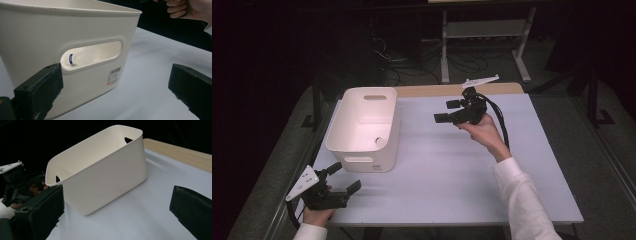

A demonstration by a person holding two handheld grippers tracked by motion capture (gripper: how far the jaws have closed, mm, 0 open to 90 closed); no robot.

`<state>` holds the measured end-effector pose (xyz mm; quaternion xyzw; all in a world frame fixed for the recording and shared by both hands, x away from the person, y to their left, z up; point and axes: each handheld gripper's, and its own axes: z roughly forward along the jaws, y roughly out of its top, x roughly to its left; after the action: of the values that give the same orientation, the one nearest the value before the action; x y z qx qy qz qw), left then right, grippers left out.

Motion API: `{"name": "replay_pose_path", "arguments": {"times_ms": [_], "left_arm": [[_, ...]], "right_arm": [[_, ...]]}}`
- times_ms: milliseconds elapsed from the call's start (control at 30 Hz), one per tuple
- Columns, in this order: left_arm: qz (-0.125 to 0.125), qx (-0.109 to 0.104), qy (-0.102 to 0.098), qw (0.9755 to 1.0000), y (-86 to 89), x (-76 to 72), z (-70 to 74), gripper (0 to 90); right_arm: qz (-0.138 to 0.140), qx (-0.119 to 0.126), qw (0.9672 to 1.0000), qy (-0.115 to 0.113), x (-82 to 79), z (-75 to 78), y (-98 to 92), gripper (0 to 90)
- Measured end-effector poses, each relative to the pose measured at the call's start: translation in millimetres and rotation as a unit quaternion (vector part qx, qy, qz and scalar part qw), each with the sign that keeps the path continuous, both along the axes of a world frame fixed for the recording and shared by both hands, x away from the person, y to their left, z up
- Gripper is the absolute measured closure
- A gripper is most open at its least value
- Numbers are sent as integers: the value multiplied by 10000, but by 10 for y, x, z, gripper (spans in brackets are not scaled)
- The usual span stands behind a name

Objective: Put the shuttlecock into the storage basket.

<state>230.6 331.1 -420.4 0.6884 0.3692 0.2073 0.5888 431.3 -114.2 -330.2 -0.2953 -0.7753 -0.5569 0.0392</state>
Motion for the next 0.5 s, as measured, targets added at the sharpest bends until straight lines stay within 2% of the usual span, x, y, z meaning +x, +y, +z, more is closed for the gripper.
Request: {"name": "replay_pose_path", "arguments": {"times_ms": [267, 500], "left_arm": [[-3, -5, 5, 10000, 0, -1, 0, 0], [-4, -6, 5, 10000, 0, -2, -1, 0]], "right_arm": [[-23, -56, 9999, -107, -74, -101, -149, 0], [-130, 29, 9999, -107, -125, -164, -285, 0]]}}
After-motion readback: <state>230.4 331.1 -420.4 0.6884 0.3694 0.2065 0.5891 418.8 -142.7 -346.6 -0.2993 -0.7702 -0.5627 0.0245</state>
